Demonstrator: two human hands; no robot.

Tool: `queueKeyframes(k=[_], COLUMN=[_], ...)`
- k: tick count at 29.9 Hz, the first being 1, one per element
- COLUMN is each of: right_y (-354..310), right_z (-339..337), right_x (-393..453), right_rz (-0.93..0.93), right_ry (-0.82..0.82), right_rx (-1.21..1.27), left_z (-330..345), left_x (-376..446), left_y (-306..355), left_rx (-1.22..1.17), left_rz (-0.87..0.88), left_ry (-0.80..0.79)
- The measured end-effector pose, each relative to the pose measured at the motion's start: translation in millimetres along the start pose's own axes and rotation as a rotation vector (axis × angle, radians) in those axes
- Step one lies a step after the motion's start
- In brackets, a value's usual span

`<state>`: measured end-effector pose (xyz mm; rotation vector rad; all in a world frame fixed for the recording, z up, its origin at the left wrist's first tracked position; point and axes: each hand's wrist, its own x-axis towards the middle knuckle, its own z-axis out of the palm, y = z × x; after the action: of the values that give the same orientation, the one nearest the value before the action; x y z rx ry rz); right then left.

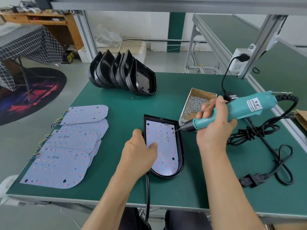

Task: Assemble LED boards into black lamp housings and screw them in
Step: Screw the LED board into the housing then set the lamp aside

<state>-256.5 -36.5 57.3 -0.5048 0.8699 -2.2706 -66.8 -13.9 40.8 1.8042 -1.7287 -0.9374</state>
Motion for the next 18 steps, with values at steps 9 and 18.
queueKeyframes(k=[9,18], right_y=[1.7,8.3], right_z=[1.2,-0.7], right_x=[-1.0,0.9], right_rz=[-0.029,-0.045], right_ry=[-0.017,-0.041], right_rx=[-0.055,-0.053], left_z=[0.8,3.4], left_x=[0.9,2.6], left_y=[0.8,-0.1], left_rx=[0.006,0.004], left_rz=[0.008,0.024], left_ry=[0.015,0.03])
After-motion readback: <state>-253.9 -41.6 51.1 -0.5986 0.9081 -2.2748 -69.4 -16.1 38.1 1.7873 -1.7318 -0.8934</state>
